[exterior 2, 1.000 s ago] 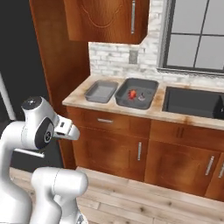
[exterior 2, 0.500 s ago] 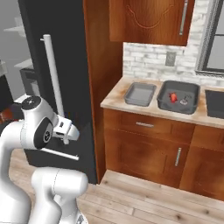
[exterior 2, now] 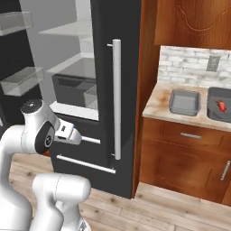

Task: Place one garlic and one fish in each tupperware on the nearby counter, to pack two identical lunches.

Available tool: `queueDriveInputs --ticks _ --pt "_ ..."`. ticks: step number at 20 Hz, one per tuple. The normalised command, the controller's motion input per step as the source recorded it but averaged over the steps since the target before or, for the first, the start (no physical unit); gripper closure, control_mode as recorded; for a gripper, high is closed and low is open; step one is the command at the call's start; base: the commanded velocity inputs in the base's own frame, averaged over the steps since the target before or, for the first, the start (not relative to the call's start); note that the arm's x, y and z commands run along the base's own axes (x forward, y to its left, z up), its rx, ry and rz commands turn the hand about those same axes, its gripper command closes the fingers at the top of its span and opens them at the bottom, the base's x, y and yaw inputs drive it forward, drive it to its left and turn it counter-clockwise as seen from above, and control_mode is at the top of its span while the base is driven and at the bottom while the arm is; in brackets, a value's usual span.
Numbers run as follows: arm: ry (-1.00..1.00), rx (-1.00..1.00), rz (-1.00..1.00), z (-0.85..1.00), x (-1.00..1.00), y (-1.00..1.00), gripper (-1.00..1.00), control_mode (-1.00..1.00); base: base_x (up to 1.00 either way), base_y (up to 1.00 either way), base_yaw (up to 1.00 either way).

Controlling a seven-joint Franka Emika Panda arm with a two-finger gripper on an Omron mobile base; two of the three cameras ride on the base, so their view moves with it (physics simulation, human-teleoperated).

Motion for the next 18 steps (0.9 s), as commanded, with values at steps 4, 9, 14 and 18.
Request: queueDriveInputs --ticks 4,9,14,18 --pt "0.0 0.0 0.0 0.0 0.0 0.0 -1.0 1.0 0.0 0.65 -0.03" --pt "0.0 0.0 0.0 0.0 0.0 0.0 -1.0 1.0 0.2 0.15 -0.08" --pt "0.0 0.0 0.0 0.0 0.0 0.0 -1.0 1.0 0.58 0.21 -0.07" --pt "0.0 0.0 0.0 0.0 0.0 0.0 -1.0 1.0 0.44 0.54 -0.11"
